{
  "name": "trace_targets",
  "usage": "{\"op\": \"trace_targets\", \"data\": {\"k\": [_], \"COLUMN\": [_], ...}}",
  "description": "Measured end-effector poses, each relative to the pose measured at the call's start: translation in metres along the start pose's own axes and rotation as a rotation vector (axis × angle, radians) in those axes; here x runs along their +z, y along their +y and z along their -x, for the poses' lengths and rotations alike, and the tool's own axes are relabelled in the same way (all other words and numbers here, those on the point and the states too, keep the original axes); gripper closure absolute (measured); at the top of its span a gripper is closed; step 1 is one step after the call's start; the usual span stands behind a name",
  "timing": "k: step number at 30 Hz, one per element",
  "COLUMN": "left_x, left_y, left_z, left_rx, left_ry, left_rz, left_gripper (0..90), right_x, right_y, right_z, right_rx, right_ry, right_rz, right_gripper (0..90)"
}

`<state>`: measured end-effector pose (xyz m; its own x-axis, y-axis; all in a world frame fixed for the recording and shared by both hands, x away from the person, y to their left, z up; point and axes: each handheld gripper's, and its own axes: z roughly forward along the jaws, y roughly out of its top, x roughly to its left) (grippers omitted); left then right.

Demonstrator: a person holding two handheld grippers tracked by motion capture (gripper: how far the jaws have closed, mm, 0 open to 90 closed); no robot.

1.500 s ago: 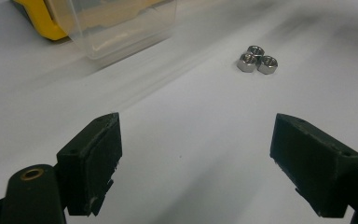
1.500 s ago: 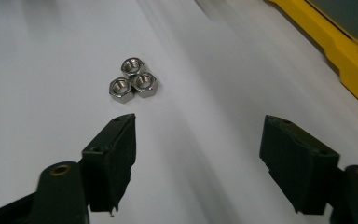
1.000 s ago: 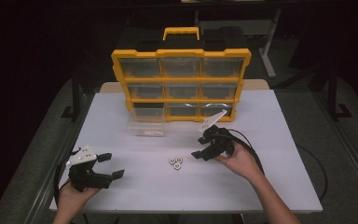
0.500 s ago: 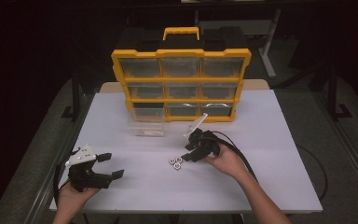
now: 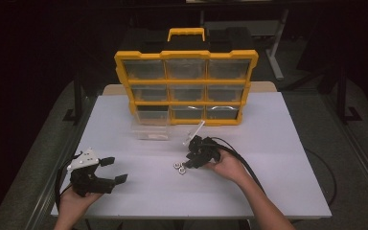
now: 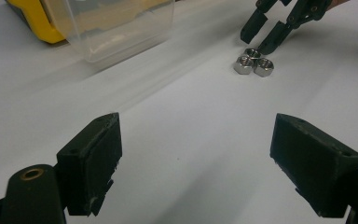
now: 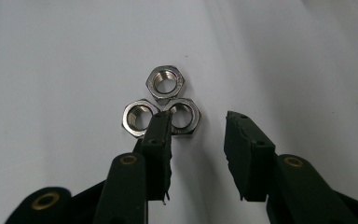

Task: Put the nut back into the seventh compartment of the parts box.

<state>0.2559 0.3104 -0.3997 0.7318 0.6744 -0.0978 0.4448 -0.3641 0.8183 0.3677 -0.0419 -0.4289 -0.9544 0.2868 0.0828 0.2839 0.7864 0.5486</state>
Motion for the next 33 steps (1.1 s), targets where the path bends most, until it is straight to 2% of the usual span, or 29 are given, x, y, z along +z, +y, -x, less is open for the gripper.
{"op": "trace_targets", "data": {"k": [9, 11, 19, 22, 29, 33], "left_x": [0.000, 0.000, -0.001, -0.001, -0.001, -0.002], "left_y": [0.000, 0.000, 0.000, 0.000, 0.000, 0.000], "left_z": [0.000, 0.000, 0.000, 0.000, -0.001, -0.001], "left_rx": [-0.005, -0.004, -0.006, -0.005, -0.004, -0.003], "left_ry": [-0.002, -0.003, -0.005, -0.006, -0.006, -0.006], "left_rz": [0.004, 0.004, 0.003, 0.004, 0.009, 0.007], "left_gripper": [16.7, 16.7, 16.7, 16.7, 16.7, 16.7], "right_x": [0.005, 0.007, 0.010, 0.011, 0.010, 0.009], "right_y": [0.003, 0.005, 0.010, 0.011, 0.010, 0.007], "right_z": [-0.002, -0.003, -0.006, -0.006, -0.002, 0.003], "right_rx": [-0.010, -0.035, -0.083, -0.089, -0.070, -0.039], "right_ry": [0.018, -0.002, -0.047, -0.049, -0.023, 0.003], "right_rz": [-0.006, -0.010, -0.035, -0.045, -0.034, -0.019], "right_gripper": [61.2, 63.2, 68.1, 68.4, 69.1, 69.1]}}
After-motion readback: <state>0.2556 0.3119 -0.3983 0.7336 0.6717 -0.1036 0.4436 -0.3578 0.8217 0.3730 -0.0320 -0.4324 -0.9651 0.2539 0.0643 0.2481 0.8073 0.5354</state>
